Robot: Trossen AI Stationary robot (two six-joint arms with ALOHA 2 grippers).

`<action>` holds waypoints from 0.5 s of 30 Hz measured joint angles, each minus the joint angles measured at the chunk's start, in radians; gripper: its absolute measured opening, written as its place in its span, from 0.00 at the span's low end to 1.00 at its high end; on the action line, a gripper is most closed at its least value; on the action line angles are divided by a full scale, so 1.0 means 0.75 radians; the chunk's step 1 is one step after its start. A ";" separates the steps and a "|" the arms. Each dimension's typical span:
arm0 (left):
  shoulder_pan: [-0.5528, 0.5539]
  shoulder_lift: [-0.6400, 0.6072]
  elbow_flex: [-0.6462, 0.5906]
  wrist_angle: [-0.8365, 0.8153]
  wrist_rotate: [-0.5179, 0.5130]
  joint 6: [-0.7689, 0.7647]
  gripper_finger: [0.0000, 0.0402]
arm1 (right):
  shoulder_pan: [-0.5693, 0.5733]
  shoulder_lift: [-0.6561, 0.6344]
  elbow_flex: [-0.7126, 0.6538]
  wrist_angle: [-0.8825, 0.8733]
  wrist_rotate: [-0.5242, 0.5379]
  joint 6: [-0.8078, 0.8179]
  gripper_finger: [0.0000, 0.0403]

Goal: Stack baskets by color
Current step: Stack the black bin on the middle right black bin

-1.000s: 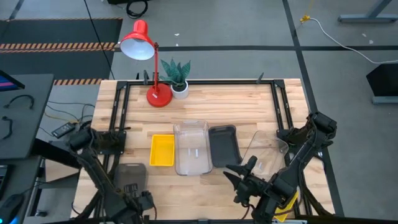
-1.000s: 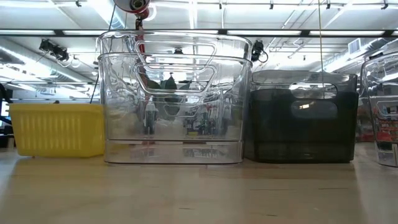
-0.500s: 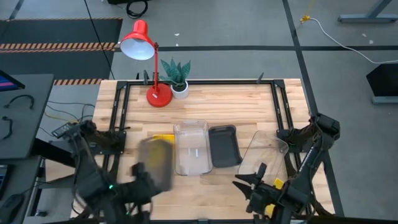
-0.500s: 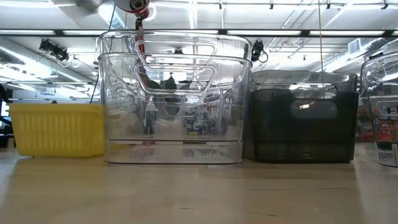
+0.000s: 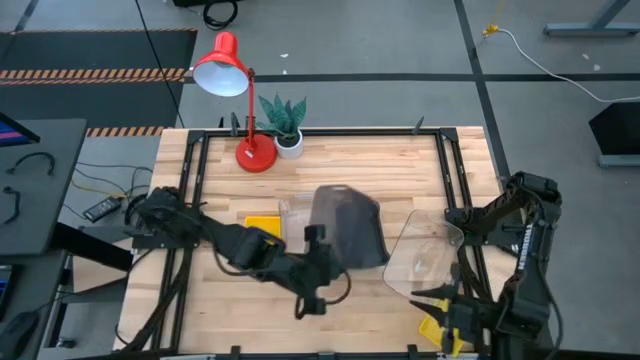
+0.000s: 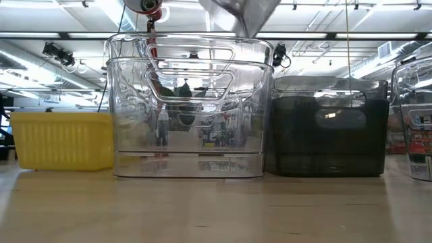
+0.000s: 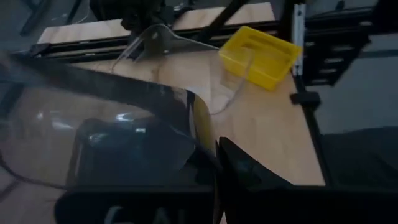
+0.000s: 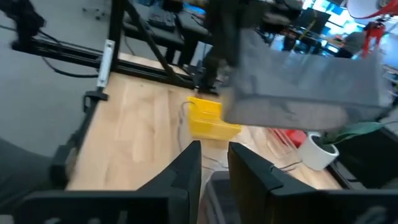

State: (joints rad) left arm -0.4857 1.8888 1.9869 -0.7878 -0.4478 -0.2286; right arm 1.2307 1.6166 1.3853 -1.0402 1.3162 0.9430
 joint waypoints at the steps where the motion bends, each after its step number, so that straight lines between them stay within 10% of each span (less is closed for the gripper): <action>1: 0.012 0.012 0.000 0.012 0.000 -0.002 0.02 | 0.011 0.000 0.000 0.000 0.000 0.002 0.20; 15: 0.173 0.270 0.001 0.281 0.118 -0.094 0.02 | 0.045 0.000 0.000 0.004 0.009 0.044 0.12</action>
State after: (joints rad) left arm -0.3560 2.0912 1.9877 -0.5769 -0.3595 -0.2989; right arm 1.2648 1.6169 1.3853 -1.0370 1.3231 0.9763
